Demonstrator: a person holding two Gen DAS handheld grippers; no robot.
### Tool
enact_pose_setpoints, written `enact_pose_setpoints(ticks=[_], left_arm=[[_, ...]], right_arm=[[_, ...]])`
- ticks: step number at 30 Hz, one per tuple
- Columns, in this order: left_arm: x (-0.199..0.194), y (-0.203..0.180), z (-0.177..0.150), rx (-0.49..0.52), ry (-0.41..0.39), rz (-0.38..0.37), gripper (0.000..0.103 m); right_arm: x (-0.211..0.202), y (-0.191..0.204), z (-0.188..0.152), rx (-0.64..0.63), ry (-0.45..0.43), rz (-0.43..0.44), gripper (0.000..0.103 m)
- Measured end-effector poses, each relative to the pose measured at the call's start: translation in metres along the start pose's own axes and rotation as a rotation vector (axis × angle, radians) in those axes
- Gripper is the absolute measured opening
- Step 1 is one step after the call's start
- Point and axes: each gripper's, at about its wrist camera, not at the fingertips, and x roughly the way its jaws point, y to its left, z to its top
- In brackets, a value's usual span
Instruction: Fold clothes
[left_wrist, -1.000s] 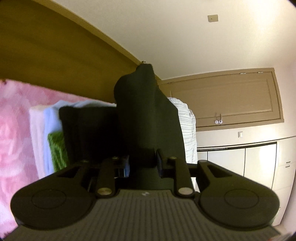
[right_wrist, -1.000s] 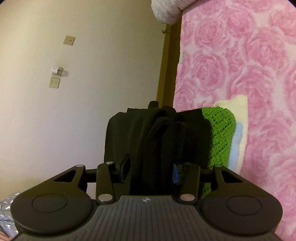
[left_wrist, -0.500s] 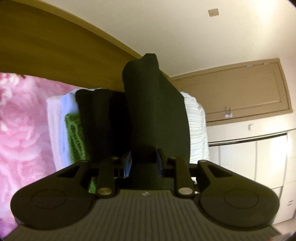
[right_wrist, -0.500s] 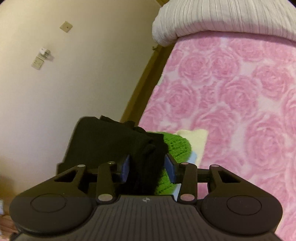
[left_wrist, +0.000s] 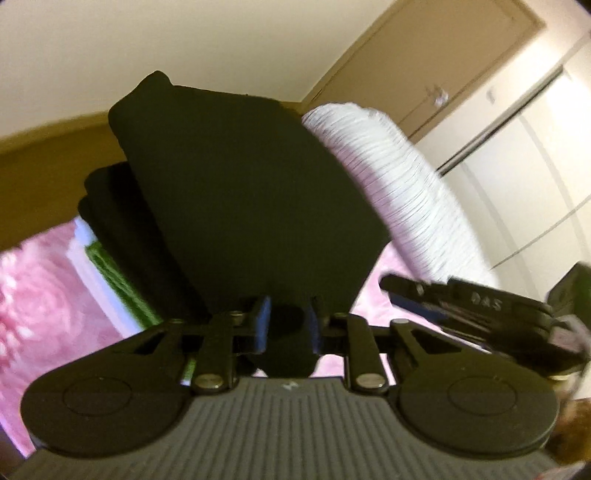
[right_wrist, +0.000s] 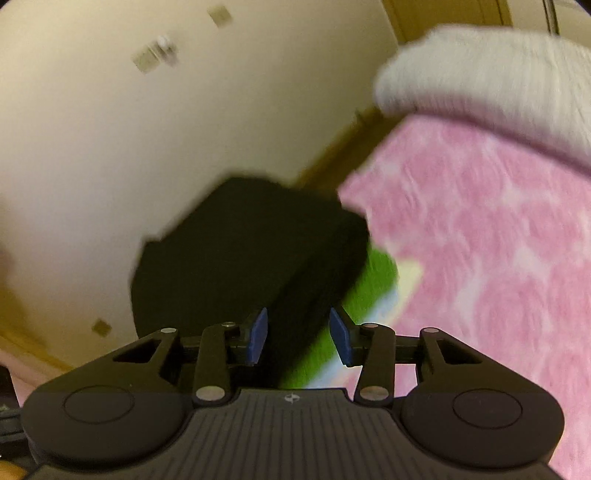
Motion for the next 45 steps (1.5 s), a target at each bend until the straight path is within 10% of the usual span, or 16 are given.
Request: enact_pose_setpoints(ticks=[13,24,45], left_arm=[[-0.104,-0.076,-0.044,0.142,0.021,0.268,0.037],[-0.197,-0.147,-0.153,0.063,-0.028,0.403,0.059],[-0.283,-0.277,-0.297,0.032,-0.180,0.522,0.086]], right_arm=[[-0.106,0.008,-0.052,-0.090,-0.035,-0.025,0.064],[-0.213,-0.004,-0.122,-0.253,-0.020,0.031,0.088],[-0.385,-0.065,-0.213,-0.401,-0.034,0.034,0.089]])
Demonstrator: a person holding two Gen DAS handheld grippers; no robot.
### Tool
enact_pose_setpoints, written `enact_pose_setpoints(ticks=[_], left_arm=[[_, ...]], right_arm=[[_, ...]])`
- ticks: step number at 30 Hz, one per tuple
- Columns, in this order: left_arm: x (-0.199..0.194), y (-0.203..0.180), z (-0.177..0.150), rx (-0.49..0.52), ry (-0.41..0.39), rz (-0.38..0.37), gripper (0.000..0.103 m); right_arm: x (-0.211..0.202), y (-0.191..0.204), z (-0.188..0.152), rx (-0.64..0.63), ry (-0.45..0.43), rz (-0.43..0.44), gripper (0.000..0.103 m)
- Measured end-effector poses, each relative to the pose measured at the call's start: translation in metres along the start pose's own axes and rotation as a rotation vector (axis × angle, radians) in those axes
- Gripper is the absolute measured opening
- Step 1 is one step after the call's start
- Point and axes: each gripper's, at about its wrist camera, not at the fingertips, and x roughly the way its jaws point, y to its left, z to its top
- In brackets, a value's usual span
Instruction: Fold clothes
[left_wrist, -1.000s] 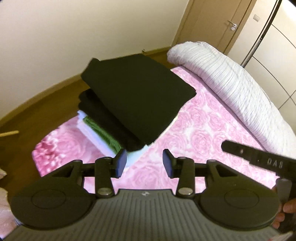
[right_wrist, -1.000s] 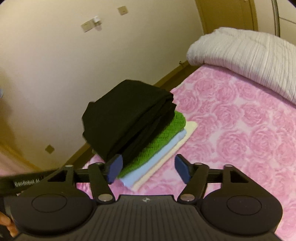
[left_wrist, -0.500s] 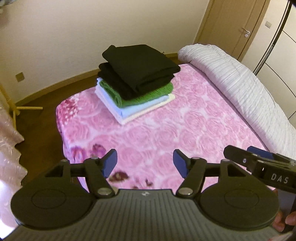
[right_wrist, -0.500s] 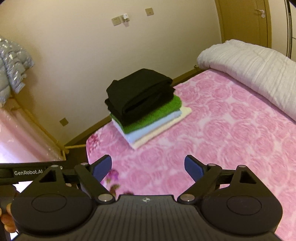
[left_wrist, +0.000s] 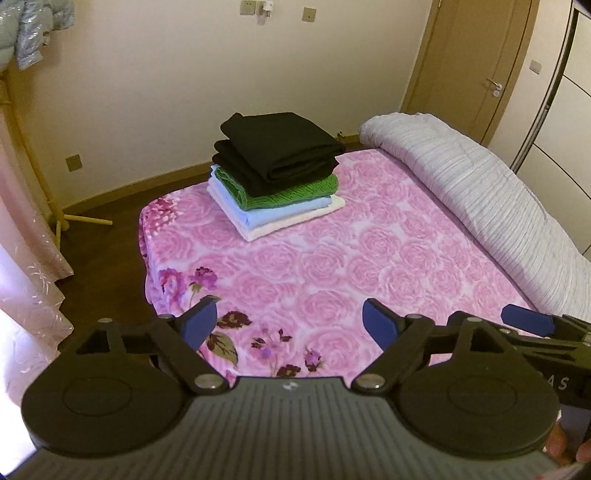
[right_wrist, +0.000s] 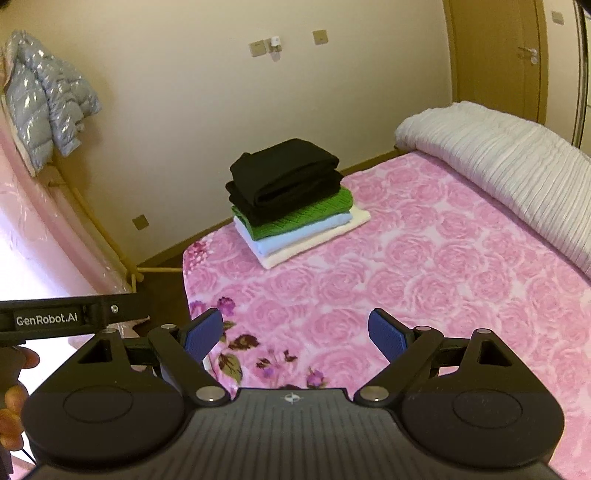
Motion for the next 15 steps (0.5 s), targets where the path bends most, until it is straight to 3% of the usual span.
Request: enact_pose_setpoints(ticks=[3,11,15], left_arm=[[0.000,-0.006,-0.006,-0.002,-0.004,0.022,0.091],[0.015,-0.010,-0.014,-0.039,0.013,0.080,0.094],[0.021,-0.012,-0.010,-0.043,-0.003,0.129,0.102]], right_arm=[[-0.003,-0.001,-0.001,-0.027,0.008,-0.021,0.089],[0.016,-0.002,0.003,-0.119,0.068,-0.095,0.089],[0.026,-0.004,0.010,-0.131,0.078,-0.124,0.089]])
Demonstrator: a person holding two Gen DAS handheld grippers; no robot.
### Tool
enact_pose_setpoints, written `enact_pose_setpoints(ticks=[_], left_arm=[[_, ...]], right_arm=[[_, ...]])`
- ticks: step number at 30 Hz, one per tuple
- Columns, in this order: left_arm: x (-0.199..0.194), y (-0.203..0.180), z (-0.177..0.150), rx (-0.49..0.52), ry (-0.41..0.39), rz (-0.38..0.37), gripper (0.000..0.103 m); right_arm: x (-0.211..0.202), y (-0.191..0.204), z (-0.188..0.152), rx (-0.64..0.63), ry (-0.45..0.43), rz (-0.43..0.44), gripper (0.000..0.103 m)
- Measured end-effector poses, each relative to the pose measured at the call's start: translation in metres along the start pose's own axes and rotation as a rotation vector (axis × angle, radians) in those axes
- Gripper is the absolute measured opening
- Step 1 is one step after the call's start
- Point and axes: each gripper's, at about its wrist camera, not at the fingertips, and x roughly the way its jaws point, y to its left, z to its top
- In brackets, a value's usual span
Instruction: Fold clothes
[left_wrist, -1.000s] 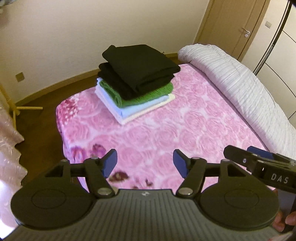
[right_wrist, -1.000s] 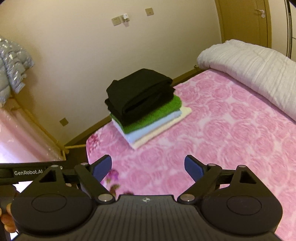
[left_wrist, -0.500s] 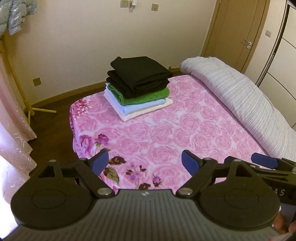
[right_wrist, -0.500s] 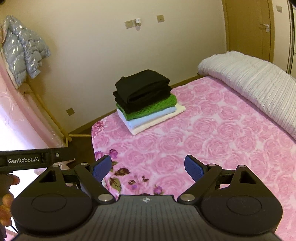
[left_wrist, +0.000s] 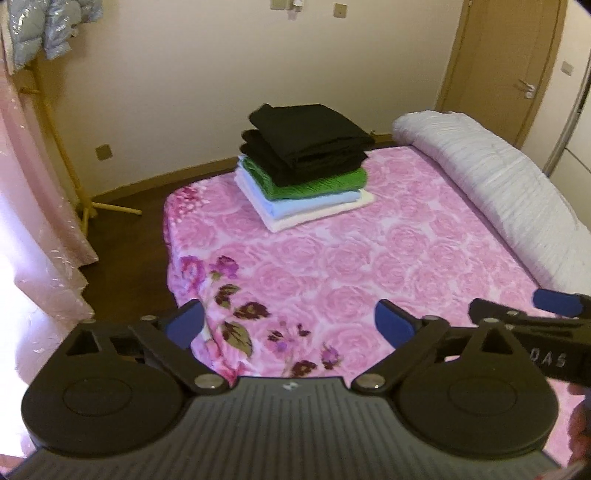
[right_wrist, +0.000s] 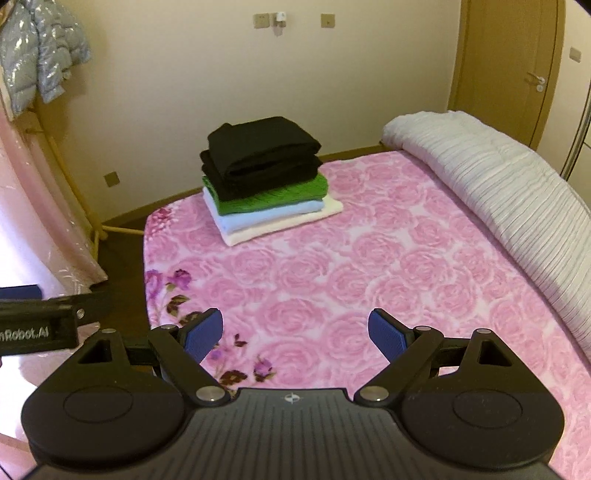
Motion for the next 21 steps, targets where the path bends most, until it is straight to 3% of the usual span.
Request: enact_pose_setpoints(ticks=[7,11,21], left_arm=[[0.014,0.007,0.020,-0.065,-0.038,0.034,0.102],[0.027,0.006,0.030,-0.082,-0.032,0.051,0.102],[0.063,0.001,0.042,-0.155,-0.012,0.103,0.102]], right_arm=[[0.020,-0.009,0.021,0.040,0.020,0.019,0.089],[0.032,-0.010,0.035,0.037,0.028,0.051,0.089],[0.078,-0.013,0.057,-0.019,0.068,0.032,0.089]])
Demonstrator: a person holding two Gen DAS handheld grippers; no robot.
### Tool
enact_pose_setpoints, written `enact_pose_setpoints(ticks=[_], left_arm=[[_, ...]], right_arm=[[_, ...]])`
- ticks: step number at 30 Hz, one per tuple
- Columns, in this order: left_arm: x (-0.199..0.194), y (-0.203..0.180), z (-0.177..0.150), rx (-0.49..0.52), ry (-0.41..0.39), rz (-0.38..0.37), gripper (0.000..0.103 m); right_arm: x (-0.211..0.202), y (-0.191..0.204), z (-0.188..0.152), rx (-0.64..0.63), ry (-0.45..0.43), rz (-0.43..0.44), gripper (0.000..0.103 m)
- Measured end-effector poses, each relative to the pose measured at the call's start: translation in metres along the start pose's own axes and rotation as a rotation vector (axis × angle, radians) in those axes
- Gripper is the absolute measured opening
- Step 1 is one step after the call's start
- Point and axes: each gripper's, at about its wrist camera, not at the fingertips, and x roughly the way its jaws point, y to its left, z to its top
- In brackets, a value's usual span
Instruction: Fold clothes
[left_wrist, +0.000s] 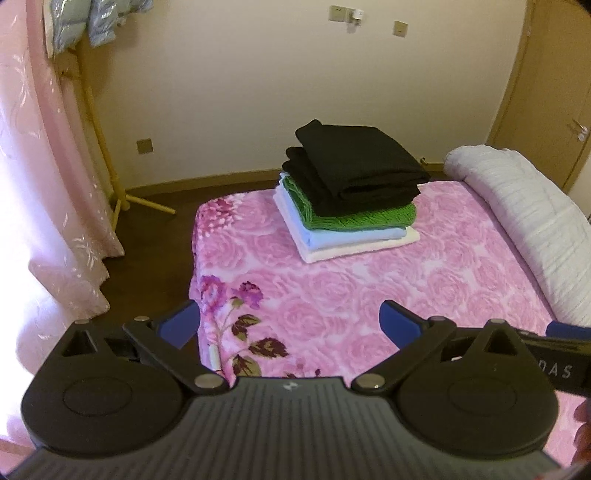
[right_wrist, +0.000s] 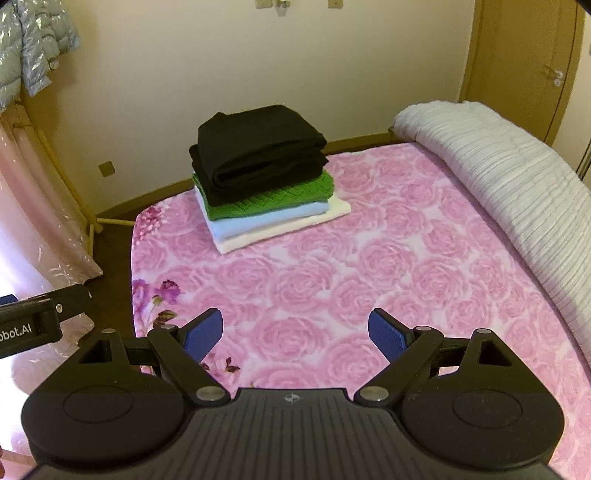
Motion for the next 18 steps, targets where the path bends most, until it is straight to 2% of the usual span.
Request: enact_pose_setpoints(ticks=[5,18], left_arm=[[0.017,-0.010,0.006,0.009,0.020,-0.005,0.102],[0.061,-0.039,0.021,0.043,0.080,-0.019,0.102]], right_arm=[[0.020,-0.009,0.009,0.013,0.022,0.034,0.089],[0.062,-0.033,0.030,0.037,0.068,0.045,0.089]])
